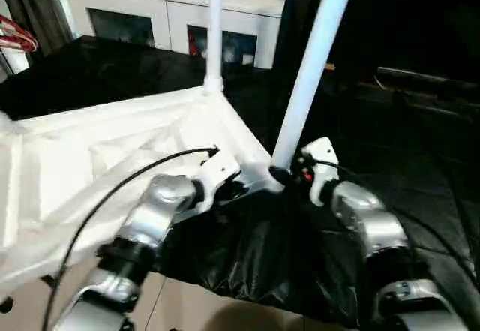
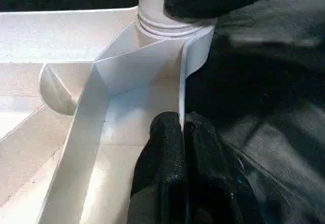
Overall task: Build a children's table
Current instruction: Rotate leg to tighten
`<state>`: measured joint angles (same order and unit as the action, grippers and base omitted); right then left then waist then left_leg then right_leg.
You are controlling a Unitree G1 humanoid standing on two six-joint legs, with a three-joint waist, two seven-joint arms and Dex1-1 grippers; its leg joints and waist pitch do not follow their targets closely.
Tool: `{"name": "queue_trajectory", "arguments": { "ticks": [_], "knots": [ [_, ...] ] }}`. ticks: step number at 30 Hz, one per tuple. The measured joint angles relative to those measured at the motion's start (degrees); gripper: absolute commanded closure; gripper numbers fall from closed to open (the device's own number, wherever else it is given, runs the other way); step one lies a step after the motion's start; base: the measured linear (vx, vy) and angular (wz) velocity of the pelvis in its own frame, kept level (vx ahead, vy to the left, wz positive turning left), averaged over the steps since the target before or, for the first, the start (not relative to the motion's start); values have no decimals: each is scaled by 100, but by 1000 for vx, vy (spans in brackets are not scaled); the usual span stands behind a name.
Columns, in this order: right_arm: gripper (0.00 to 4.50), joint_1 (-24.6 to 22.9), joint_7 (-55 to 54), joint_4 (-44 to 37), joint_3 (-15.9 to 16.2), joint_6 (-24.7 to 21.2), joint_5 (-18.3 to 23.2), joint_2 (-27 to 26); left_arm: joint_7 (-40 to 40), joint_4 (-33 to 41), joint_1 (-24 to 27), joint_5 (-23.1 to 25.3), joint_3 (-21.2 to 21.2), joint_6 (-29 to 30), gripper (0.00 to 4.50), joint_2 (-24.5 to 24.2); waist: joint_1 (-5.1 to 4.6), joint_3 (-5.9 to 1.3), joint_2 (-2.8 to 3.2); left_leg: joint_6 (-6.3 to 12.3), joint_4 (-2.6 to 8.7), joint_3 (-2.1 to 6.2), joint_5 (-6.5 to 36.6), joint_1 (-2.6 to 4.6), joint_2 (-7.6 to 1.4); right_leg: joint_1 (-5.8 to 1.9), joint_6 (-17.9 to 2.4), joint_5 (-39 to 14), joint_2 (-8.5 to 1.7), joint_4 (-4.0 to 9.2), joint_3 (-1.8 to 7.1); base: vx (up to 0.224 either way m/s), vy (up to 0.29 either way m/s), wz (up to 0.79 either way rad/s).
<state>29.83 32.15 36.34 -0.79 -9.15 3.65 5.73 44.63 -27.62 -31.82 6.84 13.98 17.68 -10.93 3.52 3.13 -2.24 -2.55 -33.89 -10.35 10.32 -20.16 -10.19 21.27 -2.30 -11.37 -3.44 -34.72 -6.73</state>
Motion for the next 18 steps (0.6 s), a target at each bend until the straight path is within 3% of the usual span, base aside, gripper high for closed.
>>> {"name": "queue_trajectory", "arguments": {
  "ticks": [5,6,9,11,18],
  "knots": [
    [241,138,-546,182,-179,80,-115,-272,-273,-101,-73,160,-15,27,450,184,-4,0,0,0,14,0,1,-2,1,-1,0,0,0,13,0,0,0,0],
    [185,139,-554,195,-200,99,-114,-277,-291,-106,-78,174,-15,27,450,202,2,0,0,0,19,0,1,-3,2,-2,0,0,0,17,0,0,0,0],
    [171,138,-542,188,-228,90,29,-293,-305,-107,-87,182,-10,19,450,209,0,0,0,0,31,0,1,-4,4,-2,-1,1,0,29,-1,0,0,0],
    [138,132,-501,170,-228,82,53,-294,-304,-106,-87,182,-9,3,450,201,1,1,1,0,35,-1,1,-5,4,-1,-1,1,0,29,-1,0,0,0],
    [122,1,745,-24,68,259,-84,297,106,106,33,82,-4,-138,450,-75,5,4,6,0,58,0,1,-20,3,18,-3,1,3,30,-4,0,0,0]
  ]
}}
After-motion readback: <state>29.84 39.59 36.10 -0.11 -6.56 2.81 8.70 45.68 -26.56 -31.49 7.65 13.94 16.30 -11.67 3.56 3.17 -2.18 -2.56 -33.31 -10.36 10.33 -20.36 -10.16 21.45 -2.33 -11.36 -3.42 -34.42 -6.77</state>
